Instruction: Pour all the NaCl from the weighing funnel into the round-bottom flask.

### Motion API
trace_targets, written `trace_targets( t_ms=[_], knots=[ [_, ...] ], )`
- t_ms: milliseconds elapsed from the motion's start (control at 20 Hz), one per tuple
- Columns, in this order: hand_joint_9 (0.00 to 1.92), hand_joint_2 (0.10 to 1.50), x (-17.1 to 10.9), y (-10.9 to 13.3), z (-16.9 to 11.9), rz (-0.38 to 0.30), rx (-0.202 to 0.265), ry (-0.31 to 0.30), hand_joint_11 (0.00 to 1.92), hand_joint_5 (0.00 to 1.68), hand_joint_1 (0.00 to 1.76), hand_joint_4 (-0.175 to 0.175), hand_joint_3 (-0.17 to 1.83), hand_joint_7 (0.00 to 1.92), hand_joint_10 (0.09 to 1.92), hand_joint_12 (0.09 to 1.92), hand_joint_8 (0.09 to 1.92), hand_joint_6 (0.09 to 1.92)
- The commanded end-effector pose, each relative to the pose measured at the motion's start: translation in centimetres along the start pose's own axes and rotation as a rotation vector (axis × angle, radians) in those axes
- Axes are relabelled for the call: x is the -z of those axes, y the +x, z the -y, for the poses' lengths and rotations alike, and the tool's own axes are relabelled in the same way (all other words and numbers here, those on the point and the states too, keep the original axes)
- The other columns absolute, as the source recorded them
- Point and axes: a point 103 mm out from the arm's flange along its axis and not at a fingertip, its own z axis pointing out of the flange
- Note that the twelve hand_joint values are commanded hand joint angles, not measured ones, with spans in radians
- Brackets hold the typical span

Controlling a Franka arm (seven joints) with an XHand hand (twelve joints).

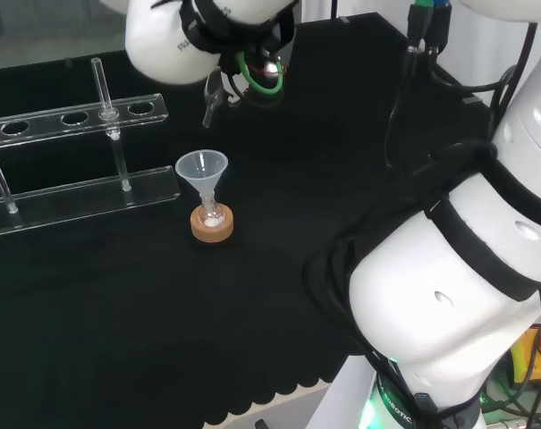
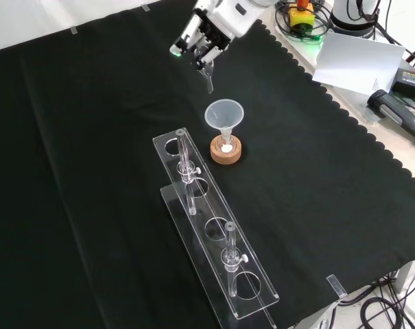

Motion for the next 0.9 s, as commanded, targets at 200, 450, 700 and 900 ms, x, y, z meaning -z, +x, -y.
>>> trace_targets(
  t_ms=[200,450,700,900],
  knots=[
    [1.18,0.47,-1.9,-3.2,1.4,-0.204,-0.25,0.001,0.0,1.5,1.16,0.175,0.85,1.72,0.15,1.45,0.09,0.32],
    [1.18,0.47,-3.2,-3.4,1.6,-0.336,-0.383,-0.017,0.0,1.5,1.16,0.175,0.86,1.72,0.14,1.45,0.09,0.33],
    [1.18,0.47,-4.0,-3.2,0.8,-0.431,-0.491,-0.022,0.0,1.5,1.16,0.175,0.86,1.72,0.14,1.46,0.09,0.33],
    [1.18,0.47,-4.0,-2.6,0.5,-0.45,-0.49,-0.012,0.0,1.5,1.16,0.175,0.86,1.72,0.14,1.46,0.09,0.33]
  ],
)
